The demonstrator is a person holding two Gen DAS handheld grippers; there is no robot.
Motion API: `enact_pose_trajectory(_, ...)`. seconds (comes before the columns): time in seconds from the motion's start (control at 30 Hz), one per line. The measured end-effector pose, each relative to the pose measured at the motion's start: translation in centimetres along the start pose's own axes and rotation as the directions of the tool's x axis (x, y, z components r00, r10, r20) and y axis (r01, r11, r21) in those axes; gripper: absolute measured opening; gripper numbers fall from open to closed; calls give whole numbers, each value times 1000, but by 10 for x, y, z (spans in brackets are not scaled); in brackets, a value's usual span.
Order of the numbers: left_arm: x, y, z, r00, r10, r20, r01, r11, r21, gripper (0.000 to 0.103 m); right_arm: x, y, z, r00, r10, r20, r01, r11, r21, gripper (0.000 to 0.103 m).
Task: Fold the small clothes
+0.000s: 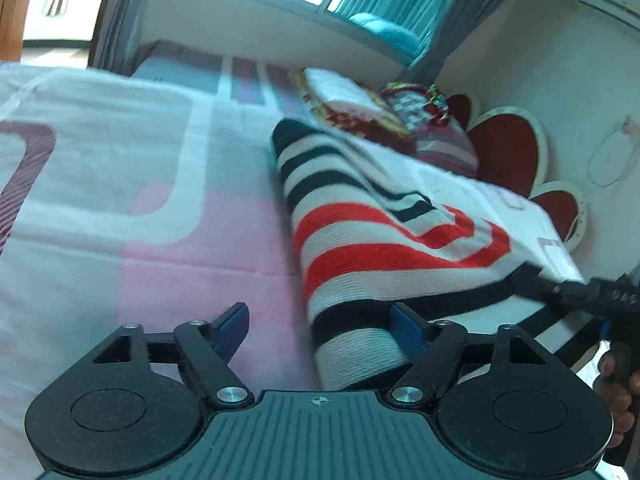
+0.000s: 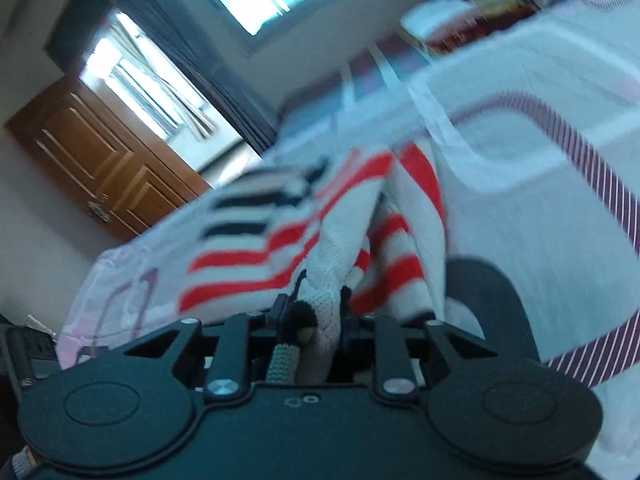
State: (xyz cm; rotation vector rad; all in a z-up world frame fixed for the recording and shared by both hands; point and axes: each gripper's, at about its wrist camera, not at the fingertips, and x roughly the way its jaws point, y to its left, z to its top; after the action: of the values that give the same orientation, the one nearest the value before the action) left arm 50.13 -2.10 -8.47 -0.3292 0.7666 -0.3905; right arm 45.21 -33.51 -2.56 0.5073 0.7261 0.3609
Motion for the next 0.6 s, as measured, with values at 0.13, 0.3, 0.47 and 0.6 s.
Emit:
enact_pose_trajectory(0.13,3,-16,5,999,33,-17,-32,997,68,77,-25,17,4,998,-8,62,13,995,-95,22)
enact_pose_trajectory(0.3,12,-21,6,995,76,-62,-70,993,92,79,14,-29,-16,993,-92,-79,92,996,1,22)
enact_pose_trajectory(0.47,6,-19,7,995,76,-62,-69,992,103,79,8,-22,-15,996,-65,-61,65,998,-10,22)
enact_pose_trajectory(0.6,-1,-19,6,996,71,-51,-67,994,88,79,8,-30,-10,996,-54,-73,57,997,42,30)
